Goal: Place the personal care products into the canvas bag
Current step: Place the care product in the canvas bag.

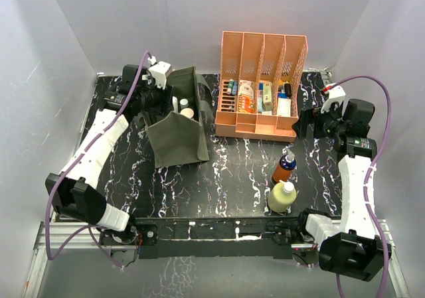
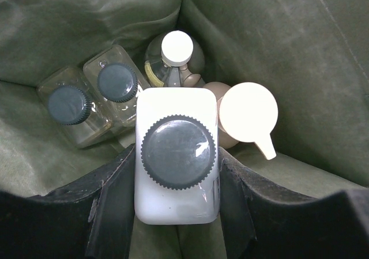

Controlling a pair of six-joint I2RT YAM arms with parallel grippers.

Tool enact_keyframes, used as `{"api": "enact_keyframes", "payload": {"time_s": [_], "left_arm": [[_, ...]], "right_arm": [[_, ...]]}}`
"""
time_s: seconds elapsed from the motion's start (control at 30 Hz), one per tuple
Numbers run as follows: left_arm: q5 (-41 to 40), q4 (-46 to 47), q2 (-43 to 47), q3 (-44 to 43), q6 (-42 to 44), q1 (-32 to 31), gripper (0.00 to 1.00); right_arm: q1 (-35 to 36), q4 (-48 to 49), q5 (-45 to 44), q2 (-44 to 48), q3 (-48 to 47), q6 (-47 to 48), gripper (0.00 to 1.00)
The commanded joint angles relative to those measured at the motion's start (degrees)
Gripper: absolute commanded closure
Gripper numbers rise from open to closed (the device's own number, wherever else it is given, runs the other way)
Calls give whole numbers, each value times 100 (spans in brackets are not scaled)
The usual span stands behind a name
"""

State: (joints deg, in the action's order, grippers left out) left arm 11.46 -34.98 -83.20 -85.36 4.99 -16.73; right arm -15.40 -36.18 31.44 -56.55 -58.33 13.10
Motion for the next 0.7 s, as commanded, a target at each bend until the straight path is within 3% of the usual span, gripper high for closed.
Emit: {"api": "enact_keyframes", "payload": {"time_s": [0.0,0.67], "left_arm": [[341,665,230,41,-63,88,100],[895,586,-339,-194,607,214,100]], "right_arm": [[-16,243,30,150,-47,-27,1],[-11,252,34,135,-43,-40,1]]}}
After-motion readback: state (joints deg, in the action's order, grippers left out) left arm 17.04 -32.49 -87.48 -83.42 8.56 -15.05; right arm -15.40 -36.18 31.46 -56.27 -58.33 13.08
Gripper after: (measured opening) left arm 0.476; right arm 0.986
